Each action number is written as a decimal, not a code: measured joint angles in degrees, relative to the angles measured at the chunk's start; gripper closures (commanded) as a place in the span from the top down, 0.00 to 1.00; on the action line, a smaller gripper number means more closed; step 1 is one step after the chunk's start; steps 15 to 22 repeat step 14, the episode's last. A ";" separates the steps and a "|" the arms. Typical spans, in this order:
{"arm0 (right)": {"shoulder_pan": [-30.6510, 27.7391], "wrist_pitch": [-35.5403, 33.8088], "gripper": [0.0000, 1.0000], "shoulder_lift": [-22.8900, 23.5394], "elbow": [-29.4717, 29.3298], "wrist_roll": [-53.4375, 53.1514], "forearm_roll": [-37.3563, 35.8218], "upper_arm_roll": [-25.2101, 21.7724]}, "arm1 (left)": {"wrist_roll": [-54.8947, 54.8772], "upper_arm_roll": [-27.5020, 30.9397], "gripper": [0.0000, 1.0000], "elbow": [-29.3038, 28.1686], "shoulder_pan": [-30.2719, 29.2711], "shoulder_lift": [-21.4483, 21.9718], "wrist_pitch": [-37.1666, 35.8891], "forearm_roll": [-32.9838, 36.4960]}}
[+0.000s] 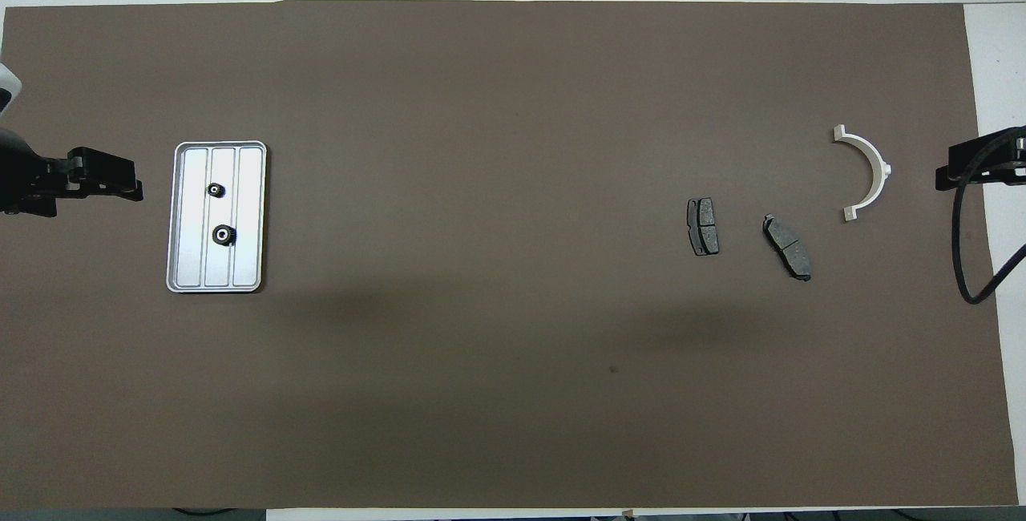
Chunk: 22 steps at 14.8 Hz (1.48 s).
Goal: Pick bearing gear from pile to tray
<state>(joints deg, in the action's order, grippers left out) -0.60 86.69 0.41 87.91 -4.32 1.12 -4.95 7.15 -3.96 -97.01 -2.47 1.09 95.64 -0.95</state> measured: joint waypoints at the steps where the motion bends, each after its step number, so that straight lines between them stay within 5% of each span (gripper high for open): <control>1: 0.00 0.00 1.00 0.00 0.00 0.00 0.00 0.00 | 0.00 -0.01 1.00 0.02 0.00 0.00 -0.04 0.00; 22: 0.00 0.00 1.00 0.00 0.00 0.00 -0.01 0.06 | -0.01 0.42 1.00 0.06 -0.02 0.14 -0.75 0.00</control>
